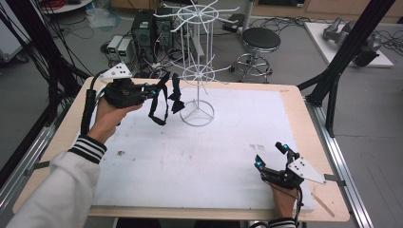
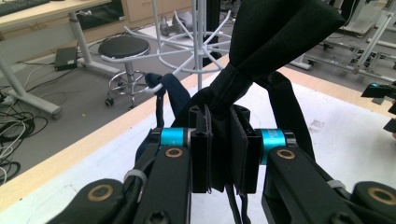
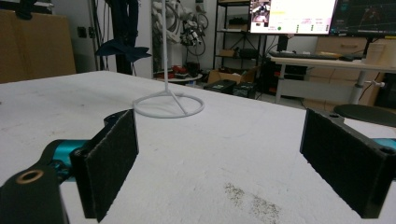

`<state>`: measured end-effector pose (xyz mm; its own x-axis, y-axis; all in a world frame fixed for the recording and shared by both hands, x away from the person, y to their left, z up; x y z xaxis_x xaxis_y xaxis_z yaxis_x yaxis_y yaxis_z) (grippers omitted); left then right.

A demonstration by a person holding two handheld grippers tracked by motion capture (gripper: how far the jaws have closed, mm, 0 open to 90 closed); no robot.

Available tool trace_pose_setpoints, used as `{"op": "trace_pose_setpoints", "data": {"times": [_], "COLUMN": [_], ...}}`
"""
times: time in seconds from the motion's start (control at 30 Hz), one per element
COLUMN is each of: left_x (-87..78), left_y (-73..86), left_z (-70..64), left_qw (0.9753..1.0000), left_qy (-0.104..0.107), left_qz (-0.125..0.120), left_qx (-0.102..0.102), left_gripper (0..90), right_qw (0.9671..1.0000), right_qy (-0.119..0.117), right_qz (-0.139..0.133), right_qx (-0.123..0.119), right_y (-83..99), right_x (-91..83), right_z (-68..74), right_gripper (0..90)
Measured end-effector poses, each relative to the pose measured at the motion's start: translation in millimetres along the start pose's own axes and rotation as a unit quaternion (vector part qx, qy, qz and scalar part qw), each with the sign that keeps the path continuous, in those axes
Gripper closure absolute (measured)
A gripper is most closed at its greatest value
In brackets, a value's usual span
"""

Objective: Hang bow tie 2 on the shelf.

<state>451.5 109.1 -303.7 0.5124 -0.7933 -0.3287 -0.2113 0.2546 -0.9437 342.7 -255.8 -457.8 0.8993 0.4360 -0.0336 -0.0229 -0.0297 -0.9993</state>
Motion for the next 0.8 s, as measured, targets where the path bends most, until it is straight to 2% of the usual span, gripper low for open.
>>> {"op": "trace_pose_setpoints", "data": {"times": [0.37, 0.43, 0.8], "left_x": [16.2, 18.4, 30.4], "left_y": [-6.7, -6.9, -4.9], "left_z": [-2.0, -2.1, -1.3], "left_qw": [1.0, 1.0, 0.9999], "left_qy": [-0.004, -0.006, -0.013], "left_qz": [0.001, 0.003, 0.004], "left_qx": [-0.003, 0.001, -0.003], "left_gripper": [79.2, 79.3, 79.4], "right_qw": [1.0, 1.0, 1.0], "right_qy": [-0.001, -0.001, -0.001], "right_qz": [-0.002, -0.002, 0.0], "right_qx": [-0.001, -0.002, -0.001], "right_y": [-0.2, -0.3, 0.0], "right_x": [0.2, 0.2, -0.1], "right_z": [-0.3, -0.4, -0.1], "right_gripper": [10.9, 10.9, 10.9]}}
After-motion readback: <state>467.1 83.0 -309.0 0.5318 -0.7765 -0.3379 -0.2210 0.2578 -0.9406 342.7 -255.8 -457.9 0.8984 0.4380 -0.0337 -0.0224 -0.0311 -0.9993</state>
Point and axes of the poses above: each handheld gripper's, and its own axes: x roughly forward along the jaws, y roughly out of its underside, z roughly to its left, the point moved 10 cm from there along x, roughly forward along the jaws, and after that the axes turned 5 degrees about y, right-handed, at the moved point
